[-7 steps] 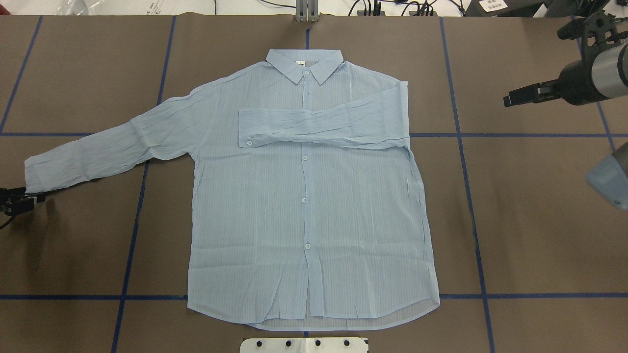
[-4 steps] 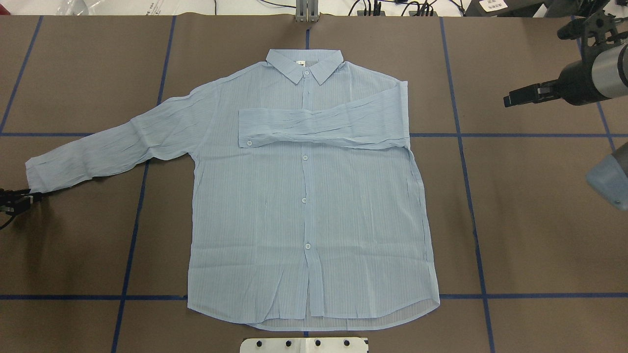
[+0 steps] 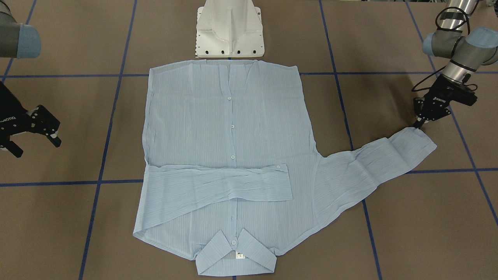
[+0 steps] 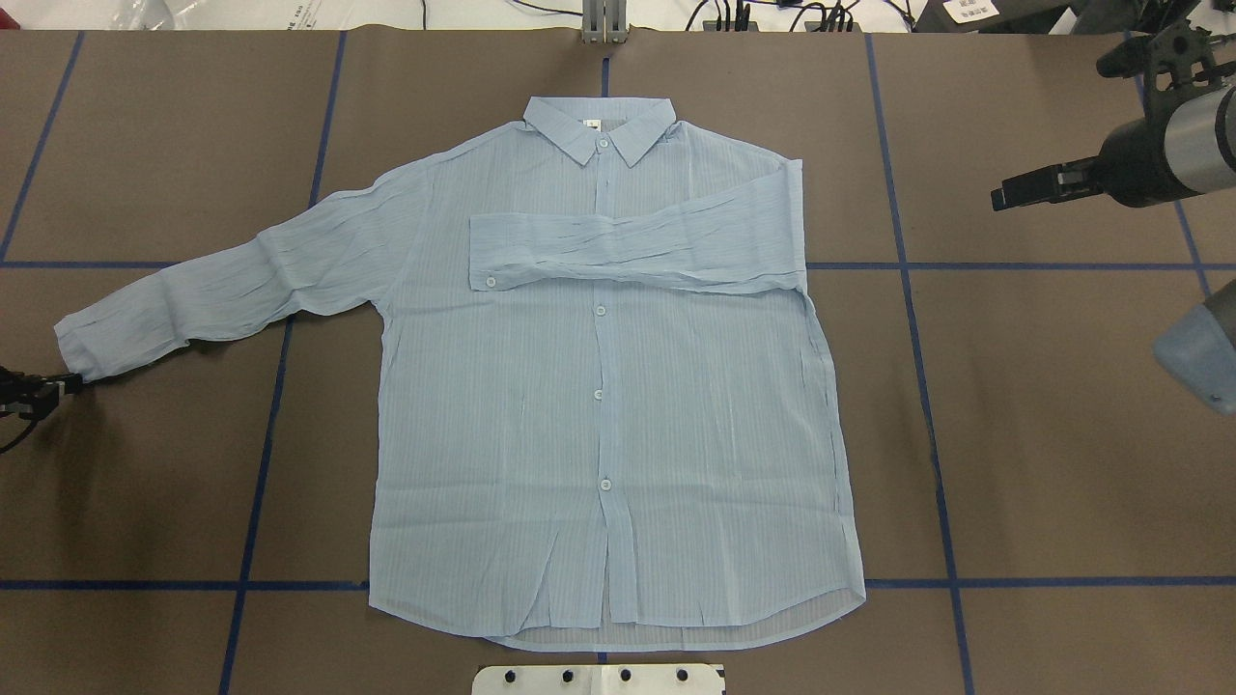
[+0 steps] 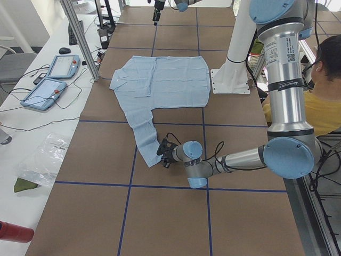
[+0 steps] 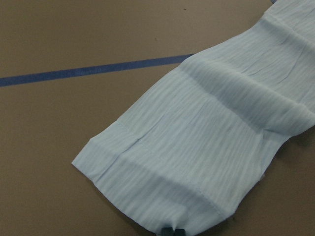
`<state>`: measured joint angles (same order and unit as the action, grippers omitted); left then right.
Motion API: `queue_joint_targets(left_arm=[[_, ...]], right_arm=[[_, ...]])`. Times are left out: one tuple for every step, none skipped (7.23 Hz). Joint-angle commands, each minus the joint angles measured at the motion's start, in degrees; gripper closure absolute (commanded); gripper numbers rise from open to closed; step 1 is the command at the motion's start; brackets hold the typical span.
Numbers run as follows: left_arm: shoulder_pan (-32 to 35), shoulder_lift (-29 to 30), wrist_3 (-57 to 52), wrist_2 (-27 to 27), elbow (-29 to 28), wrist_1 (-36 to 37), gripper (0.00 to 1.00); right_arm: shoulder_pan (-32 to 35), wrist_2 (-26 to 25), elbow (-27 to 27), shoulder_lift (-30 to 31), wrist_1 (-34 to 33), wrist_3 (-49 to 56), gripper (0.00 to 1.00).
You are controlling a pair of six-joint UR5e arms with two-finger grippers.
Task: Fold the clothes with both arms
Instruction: 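Close the left gripper on the sleeve cuff and lift it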
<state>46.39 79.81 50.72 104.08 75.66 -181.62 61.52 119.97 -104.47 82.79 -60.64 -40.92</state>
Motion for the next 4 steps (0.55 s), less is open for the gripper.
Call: queue_joint_targets(left_arm=[[2.46,2.26,-1.23,1.12,3.68,-0.75,1.00],[2.57,3.15,-1.85,2.00,7.54,0.20,1.00],[2.66,6.90,-0.55,2.79,8.10,0.38,1.00],[2.40,11.46,4.16,3.14,8.19,2.21,1.00]], right_arm=[[0.00,0.00,-0.03,0.00,0.00,-0.12,0.00],[0.00,-0.09,-0.03,0.00,0.00,-0.12,0.00],[0.00,-0.26,-0.03,0.00,0.00,-0.21,0.00],[0.00,-0.35,0.05,0.00,0.00,-0.30,0.00]])
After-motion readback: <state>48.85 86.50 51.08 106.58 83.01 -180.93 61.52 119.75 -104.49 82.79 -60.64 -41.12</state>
